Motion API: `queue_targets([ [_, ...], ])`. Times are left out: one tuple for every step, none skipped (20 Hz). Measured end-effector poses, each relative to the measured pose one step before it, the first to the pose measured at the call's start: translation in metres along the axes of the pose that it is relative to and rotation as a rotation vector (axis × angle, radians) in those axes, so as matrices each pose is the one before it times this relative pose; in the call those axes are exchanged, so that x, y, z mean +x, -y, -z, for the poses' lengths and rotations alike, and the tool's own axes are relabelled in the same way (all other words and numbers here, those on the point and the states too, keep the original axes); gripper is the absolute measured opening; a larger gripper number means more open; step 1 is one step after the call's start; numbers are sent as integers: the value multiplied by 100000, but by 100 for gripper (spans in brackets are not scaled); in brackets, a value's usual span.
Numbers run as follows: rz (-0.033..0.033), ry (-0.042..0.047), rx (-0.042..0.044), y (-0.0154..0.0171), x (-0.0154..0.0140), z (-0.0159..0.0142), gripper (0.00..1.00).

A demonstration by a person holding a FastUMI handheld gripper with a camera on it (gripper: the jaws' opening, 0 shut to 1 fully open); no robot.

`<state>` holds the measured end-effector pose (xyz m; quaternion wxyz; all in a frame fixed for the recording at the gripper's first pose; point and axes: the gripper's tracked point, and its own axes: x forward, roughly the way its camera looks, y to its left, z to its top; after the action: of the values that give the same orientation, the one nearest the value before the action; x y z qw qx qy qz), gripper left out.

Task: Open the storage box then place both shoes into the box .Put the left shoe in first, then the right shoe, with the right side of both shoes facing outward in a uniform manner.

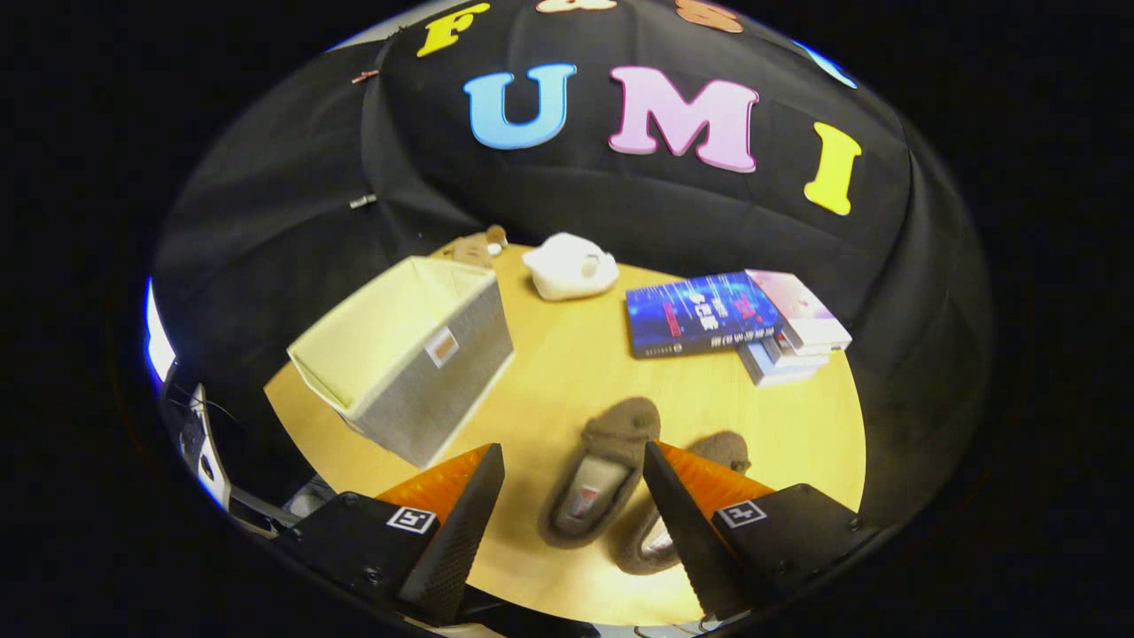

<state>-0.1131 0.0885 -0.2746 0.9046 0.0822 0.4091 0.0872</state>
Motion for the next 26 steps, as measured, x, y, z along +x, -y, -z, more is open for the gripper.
queue_targets([
  [2723,-2490,898,759,990,1371,98],
  [2011,-2128,1393,708,1108,1016,97],
  [1782,-1731,1483,698,1170,820,95],
  [1229,-1535,1465,485,1028,696,94],
  [-46,-1610,943,181,1026,662,94],
  [275,-1050,97,-173,1324,749,93],
  [301,-876,-203,168,871,357,93],
  [-167,-21,-241,104,847,43,93],
  [-153,583,-500,-15,738,-137,90],
  [1139,-150,-758,381,712,92,90],
  [297,-362,-235,214,644,59,89],
  [602,279,-17,137,907,-134,88],
  [1001,446,-61,270,754,-221,84],
  [1000,-332,168,379,698,-39,82],
  [1059,97,745,209,649,-187,76],
  [886,-37,1197,282,609,-140,71],
  [1199,30,1009,215,508,-261,66],
  [2365,386,960,1192,387,-449,60],
  [643,-471,1345,137,309,-46,44],
  [1294,-1176,1210,242,274,260,36],
  [2340,-278,654,518,90,15,27],
  [2460,381,251,532,-6,-118,18],
  [-61,-377,984,-189,89,90,7],
  [103,-301,460,-19,-286,23,5],
  [120,-122,455,-60,-188,-90,5],
  [694,-225,763,197,-276,57,5],
])
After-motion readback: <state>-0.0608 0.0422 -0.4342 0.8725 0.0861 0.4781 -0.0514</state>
